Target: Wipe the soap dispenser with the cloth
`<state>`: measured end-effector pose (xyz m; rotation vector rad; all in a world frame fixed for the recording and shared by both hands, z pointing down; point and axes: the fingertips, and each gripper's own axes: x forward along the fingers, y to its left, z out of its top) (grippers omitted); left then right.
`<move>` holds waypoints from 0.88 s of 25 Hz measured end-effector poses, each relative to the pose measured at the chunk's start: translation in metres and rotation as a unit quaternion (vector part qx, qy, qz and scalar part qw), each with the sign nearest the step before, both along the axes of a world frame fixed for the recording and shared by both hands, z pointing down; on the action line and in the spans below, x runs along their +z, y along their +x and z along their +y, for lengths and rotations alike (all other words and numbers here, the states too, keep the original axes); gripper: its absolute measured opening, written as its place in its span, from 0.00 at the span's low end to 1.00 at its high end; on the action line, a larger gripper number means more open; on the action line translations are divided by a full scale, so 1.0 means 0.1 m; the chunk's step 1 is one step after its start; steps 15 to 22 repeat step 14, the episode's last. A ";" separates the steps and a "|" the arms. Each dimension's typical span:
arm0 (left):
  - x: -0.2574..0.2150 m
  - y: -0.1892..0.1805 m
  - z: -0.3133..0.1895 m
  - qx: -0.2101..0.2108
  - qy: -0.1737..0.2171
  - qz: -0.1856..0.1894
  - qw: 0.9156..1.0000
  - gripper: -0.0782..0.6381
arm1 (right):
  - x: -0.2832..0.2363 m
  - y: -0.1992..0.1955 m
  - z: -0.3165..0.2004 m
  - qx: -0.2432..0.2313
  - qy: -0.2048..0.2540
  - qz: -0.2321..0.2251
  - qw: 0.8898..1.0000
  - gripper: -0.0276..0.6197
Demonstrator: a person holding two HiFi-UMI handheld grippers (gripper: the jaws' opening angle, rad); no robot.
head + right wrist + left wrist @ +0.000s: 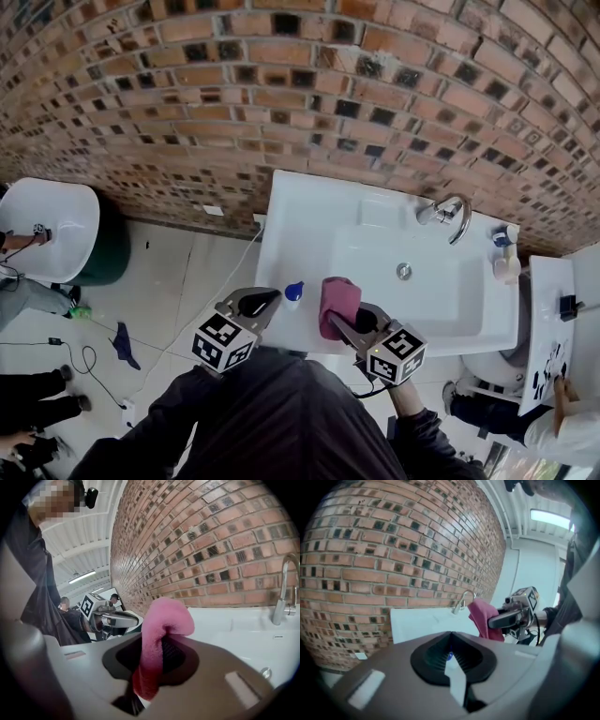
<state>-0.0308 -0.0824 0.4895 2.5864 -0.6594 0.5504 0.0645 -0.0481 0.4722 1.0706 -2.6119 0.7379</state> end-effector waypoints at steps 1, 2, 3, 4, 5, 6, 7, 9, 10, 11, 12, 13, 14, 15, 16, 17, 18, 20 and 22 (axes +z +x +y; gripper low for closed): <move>0.00 0.00 0.00 0.000 0.000 0.000 1.000 0.09 | 0.01 0.00 0.00 0.001 -0.002 -0.002 1.000 0.17; 0.01 0.00 0.00 0.000 -0.001 0.000 1.000 0.09 | 0.01 0.00 0.00 0.002 -0.004 -0.003 1.000 0.17; 0.01 0.00 0.00 0.001 -0.002 0.000 1.000 0.09 | 0.01 0.00 0.00 0.002 -0.004 -0.003 1.000 0.17; 0.01 0.00 0.00 0.001 -0.002 -0.001 1.000 0.09 | 0.01 0.00 0.00 0.002 -0.004 -0.003 1.000 0.17; 0.01 0.00 0.00 0.001 -0.002 -0.001 1.000 0.09 | 0.01 0.00 0.00 0.002 -0.003 -0.003 1.000 0.17; 0.01 0.00 0.00 0.001 -0.003 -0.002 1.000 0.09 | 0.00 -0.01 0.00 0.001 -0.002 -0.002 1.000 0.17; 0.02 0.00 0.00 0.001 -0.003 -0.002 1.000 0.09 | 0.00 0.00 -0.01 0.001 -0.002 -0.002 1.000 0.17; 0.02 0.00 0.01 0.001 -0.003 -0.002 1.000 0.09 | 0.01 0.00 -0.01 0.002 -0.002 -0.002 1.000 0.17; 0.02 0.01 0.00 0.001 -0.002 -0.002 1.000 0.09 | 0.01 0.00 -0.01 0.002 -0.002 -0.002 1.000 0.17; 0.03 0.01 0.00 0.001 -0.002 -0.002 1.000 0.09 | 0.01 -0.01 -0.02 0.002 -0.003 -0.002 1.000 0.17; 0.03 0.01 0.00 0.001 -0.002 -0.002 1.000 0.09 | 0.02 -0.01 -0.02 0.002 -0.003 -0.003 1.000 0.17; 0.03 0.01 -0.01 0.002 -0.001 -0.003 1.000 0.09 | 0.02 -0.01 -0.02 0.003 -0.003 -0.003 1.000 0.17; 0.03 0.01 -0.01 0.002 -0.001 -0.003 1.000 0.09 | 0.02 -0.01 -0.03 0.003 -0.003 -0.003 1.000 0.17; 0.03 0.01 -0.01 0.002 -0.001 -0.003 1.000 0.09 | 0.02 -0.01 -0.03 0.003 -0.003 -0.003 1.000 0.17; 0.03 0.01 -0.01 0.002 -0.001 -0.003 1.000 0.09 | 0.02 -0.01 -0.03 0.003 -0.003 -0.003 1.000 0.17; 0.03 0.01 -0.01 0.002 -0.001 -0.003 1.000 0.09 | 0.02 -0.01 -0.03 0.003 -0.003 -0.003 1.000 0.17; 0.03 0.01 -0.01 0.002 -0.001 -0.003 1.000 0.09 | 0.02 -0.01 -0.03 0.003 -0.003 -0.003 1.000 0.17; 0.03 0.01 -0.01 0.002 -0.001 -0.003 1.000 0.09 | 0.02 -0.01 -0.03 0.003 -0.003 -0.003 1.000 0.17; 0.03 0.01 -0.01 0.002 -0.001 -0.003 1.000 0.09 | 0.02 -0.01 -0.03 0.003 -0.003 -0.003 1.000 0.17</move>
